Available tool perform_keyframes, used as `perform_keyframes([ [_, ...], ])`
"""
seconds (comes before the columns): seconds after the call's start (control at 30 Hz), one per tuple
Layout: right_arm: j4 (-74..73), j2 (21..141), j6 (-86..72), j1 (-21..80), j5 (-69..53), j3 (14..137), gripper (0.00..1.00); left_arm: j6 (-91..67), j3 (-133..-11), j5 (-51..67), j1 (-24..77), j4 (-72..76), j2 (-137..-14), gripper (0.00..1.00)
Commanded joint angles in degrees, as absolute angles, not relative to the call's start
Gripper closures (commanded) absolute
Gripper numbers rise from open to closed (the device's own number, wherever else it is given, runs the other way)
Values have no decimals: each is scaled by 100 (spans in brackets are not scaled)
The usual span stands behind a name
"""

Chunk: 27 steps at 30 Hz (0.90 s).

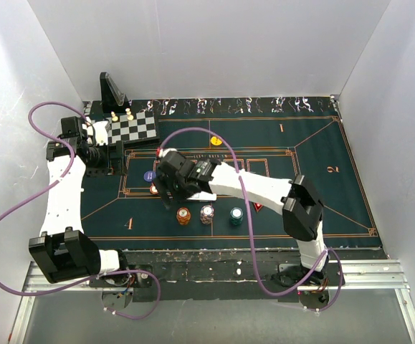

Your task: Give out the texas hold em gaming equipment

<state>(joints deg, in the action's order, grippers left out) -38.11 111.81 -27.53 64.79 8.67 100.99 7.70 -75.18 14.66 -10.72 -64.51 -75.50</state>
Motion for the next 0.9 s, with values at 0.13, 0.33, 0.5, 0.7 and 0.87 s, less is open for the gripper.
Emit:
perform_keyframes([
  [0.13,-3735,11012,-2883,6671,703,9141,10,765,-7840,1731,-1099,-6618,-7330,2],
  [0.33,-3779,11179,-2909,6671,765,9141,9,791,-7866,1740,-1107,-6644,-7295,2],
  [0.5,-3753,11355,-2900,6680,607,9193,8,835,-7866,1723,-1090,-6653,-7277,2],
  [0.7,-3700,11583,-2909,6680,448,9255,7,861,-7866,1723,-1099,-6680,-7277,2],
  [0.87,-3770,11768,-2900,6688,431,9413,9,870,-7884,1705,-1099,-6680,-7277,2],
])
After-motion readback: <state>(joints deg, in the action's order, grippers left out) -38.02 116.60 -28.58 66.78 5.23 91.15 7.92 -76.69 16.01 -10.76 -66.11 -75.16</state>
